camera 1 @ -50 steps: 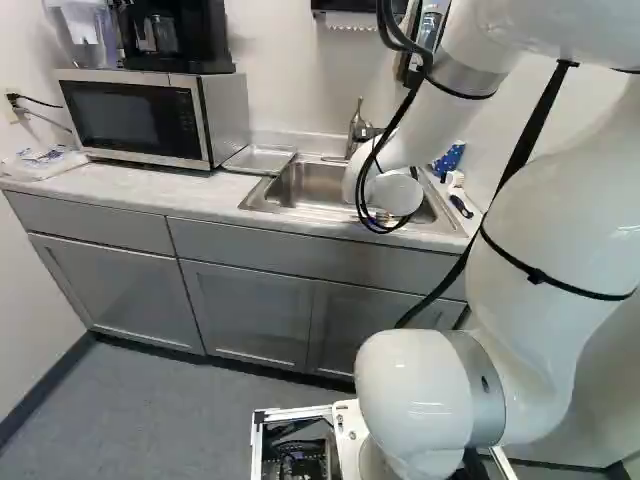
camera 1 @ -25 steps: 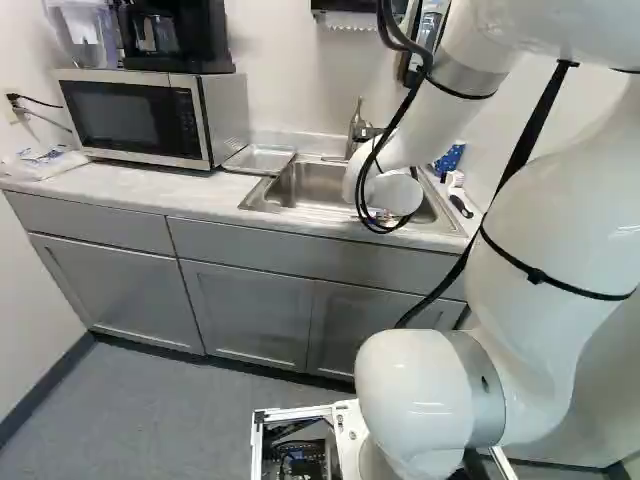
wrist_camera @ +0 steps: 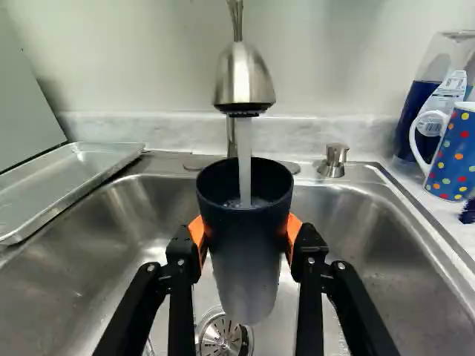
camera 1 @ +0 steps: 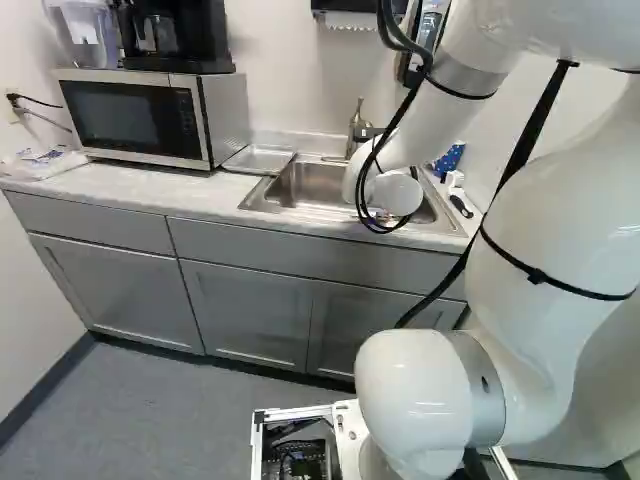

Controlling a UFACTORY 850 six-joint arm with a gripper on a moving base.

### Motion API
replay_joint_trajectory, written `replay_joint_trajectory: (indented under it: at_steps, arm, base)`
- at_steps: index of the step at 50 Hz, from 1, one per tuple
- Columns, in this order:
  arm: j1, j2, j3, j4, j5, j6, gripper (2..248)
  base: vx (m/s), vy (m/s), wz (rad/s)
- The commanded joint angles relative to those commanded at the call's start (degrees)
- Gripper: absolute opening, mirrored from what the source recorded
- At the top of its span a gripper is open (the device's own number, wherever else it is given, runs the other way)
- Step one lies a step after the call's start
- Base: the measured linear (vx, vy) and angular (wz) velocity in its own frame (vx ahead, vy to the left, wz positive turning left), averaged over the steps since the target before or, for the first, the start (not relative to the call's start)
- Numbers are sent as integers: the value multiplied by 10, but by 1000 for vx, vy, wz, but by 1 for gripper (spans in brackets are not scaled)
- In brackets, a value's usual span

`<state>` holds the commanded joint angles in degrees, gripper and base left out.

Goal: Rinse the cup and place it in the tray

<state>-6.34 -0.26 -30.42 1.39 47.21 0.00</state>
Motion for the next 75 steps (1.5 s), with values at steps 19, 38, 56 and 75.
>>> replay_joint_trajectory:
  at_steps: [19,38,56,75]
  arm:
    - [0,0,0,0,0,0,123]
    - [0,0,0,0,0,0,123]
    - [13,-2,-2,0,0,0,123]
    - [48,-7,-7,0,0,0,123]
  base:
    - [0,0,0]
    - [0,0,0]
    - [0,0,0]
    - [0,0,0]
